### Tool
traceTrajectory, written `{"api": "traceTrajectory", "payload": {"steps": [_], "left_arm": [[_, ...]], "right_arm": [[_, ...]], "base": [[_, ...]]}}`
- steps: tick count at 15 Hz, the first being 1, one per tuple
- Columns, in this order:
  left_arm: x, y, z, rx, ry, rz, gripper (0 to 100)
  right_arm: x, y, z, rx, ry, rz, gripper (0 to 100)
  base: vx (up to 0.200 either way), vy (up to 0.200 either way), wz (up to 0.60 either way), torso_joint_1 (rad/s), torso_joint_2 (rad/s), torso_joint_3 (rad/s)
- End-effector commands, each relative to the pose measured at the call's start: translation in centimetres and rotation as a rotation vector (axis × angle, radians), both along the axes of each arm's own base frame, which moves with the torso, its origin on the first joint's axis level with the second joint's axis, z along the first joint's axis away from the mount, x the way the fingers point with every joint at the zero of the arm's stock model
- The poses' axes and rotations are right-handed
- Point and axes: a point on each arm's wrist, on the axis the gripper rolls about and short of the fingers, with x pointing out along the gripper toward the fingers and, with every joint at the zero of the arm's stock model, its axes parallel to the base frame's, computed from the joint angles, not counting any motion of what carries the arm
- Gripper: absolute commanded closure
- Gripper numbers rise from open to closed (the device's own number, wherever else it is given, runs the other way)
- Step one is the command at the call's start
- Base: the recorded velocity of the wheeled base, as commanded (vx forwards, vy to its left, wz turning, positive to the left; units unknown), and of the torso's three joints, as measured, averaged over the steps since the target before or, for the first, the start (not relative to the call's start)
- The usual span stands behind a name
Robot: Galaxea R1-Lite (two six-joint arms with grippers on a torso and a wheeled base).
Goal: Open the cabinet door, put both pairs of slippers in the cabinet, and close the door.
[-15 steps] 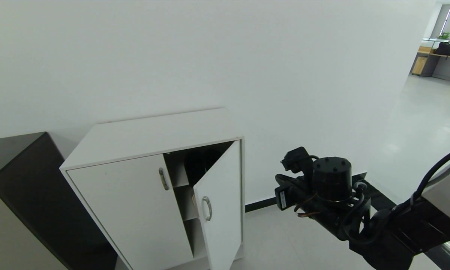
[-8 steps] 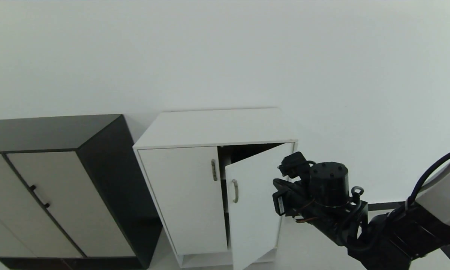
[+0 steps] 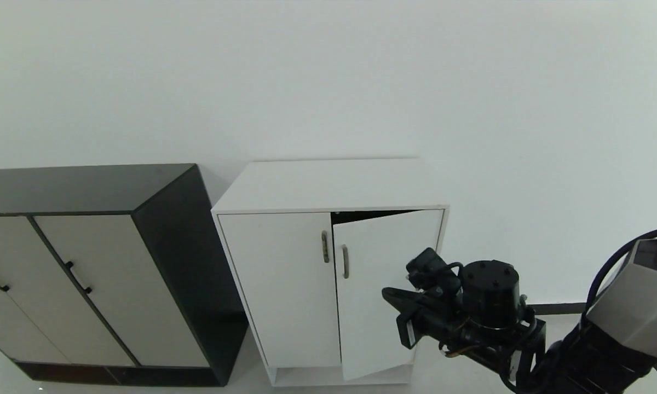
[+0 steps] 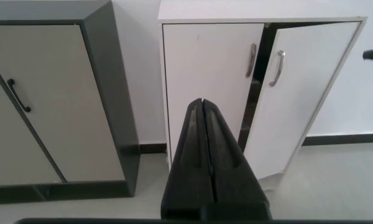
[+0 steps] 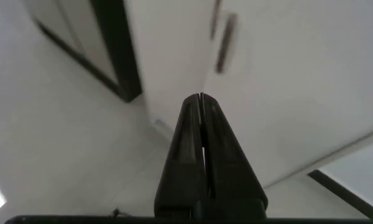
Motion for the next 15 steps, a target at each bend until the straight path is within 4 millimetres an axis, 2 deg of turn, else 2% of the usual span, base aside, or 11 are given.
{"api": "traceTrajectory", "payload": {"steps": [1, 10, 14, 15], "left_arm": [[0.0, 0.0, 0.0, 0.0, 0.001, 0.004, 100], [0.0, 0.0, 0.0, 0.0, -0.001, 0.005, 100], [0.0, 0.0, 0.0, 0.0, 0.001, 0.005, 100], [0.0, 0.0, 0.0, -0.001, -0.001, 0.005, 100]], "right_arm": [[-0.8, -0.6, -1.2, -0.02, 0.04, 0.042, 100], [-0.6, -0.2, -3.1, -0.049, 0.07, 0.047, 100], [-0.6, -0.2, -3.1, -0.05, 0.071, 0.048, 100], [-0.7, -0.2, -3.1, -0.05, 0.071, 0.05, 100]], "base": [[0.0, 0.0, 0.0, 0.0, 0.0, 0.0], [0.2, 0.0, 0.0, 0.002, 0.0, 0.003], [0.2, 0.0, 0.0, 0.004, 0.0, 0.001], [0.0, 0.0, 0.0, 0.0, 0.0, 0.0]]}}
